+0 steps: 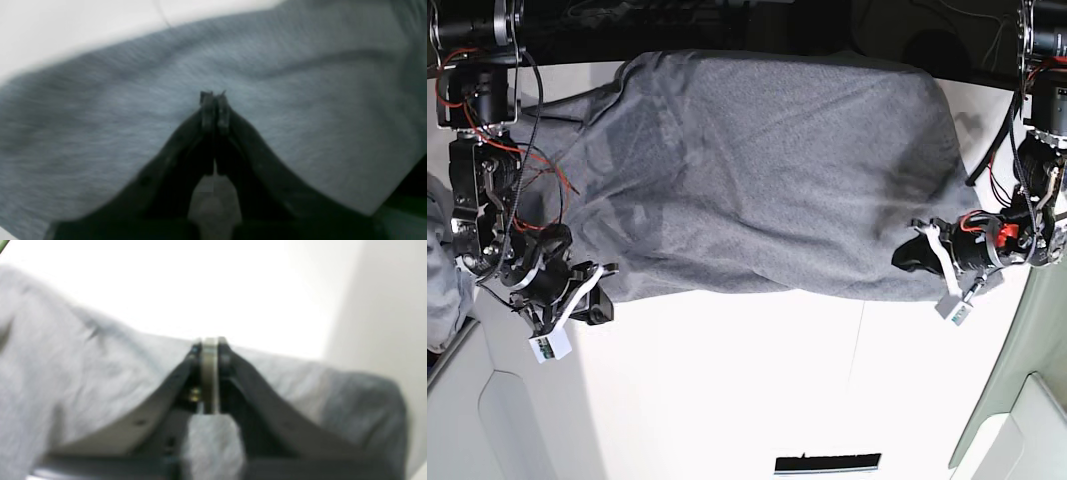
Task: Layout the t-shirt on the table in an organized manner, then fold the t-shirt properly
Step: 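Drag the held t-shirt corners toward the robot with both grippers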
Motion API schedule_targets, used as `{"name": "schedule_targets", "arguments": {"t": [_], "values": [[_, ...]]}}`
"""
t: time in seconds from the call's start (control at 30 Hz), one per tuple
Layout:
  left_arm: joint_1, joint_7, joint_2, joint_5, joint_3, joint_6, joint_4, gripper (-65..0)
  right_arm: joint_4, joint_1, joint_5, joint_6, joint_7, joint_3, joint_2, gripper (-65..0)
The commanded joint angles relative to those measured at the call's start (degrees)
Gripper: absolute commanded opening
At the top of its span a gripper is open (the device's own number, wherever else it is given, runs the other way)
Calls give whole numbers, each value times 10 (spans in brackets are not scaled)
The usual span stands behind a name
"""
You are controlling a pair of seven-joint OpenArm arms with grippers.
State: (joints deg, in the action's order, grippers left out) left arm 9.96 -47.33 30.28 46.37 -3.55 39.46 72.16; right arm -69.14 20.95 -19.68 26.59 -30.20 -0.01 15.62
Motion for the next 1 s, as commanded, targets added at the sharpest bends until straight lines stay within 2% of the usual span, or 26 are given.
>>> {"name": "schedule_targets", "arguments": {"t": [0.0,0.07,0.13,0.2,0.3,0.37,0.43,0.5,0.6,0.7,0.77,0.87,0.97], "values": [[-8,-3,10,19,5,5,20,-650,17,31,3,1,17,3,3,-480],[-40,-18,7,31,5,-4,26,-650,67,56,19,-17,35,3,3,-378],[-70,-19,2,21,5,-9,26,-650,110,73,36,-41,56,3,5,-334],[-94,-18,-3,12,5,-9,26,-641,146,86,53,-43,72,3,7,-317],[-115,-12,-9,-14,5,-12,25,-512,181,93,73,-40,77,3,7,-318],[-115,11,-17,-71,5,-53,19,-494,195,91,75,-19,73,3,8,-325],[-107,41,-26,-144,5,-94,8,-495,199,83,75,-6,56,3,9,-393],[-88,56,-35,-195,5,-118,-17,-508,199,69,72,3,36,3,11,-472],[-36,59,-50,-235,5,-138,-87,-583,198,43,47,7,30,3,19,-558],[31,77,-59,-250,5,-149,-181,-617,197,14,4,6,30,3,30,-650],[78,93,-62,-256,5,-148,-245,-625,190,-8,-23,12,30,3,37,-650],[144,103,-67,-261,5,-148,-324,-626,157,-50,-50,45,30,3,47,-650],[196,116,-79,-278,4,-148,-369,-627,101,-104,-78,48,18,3,49,-650]]}}
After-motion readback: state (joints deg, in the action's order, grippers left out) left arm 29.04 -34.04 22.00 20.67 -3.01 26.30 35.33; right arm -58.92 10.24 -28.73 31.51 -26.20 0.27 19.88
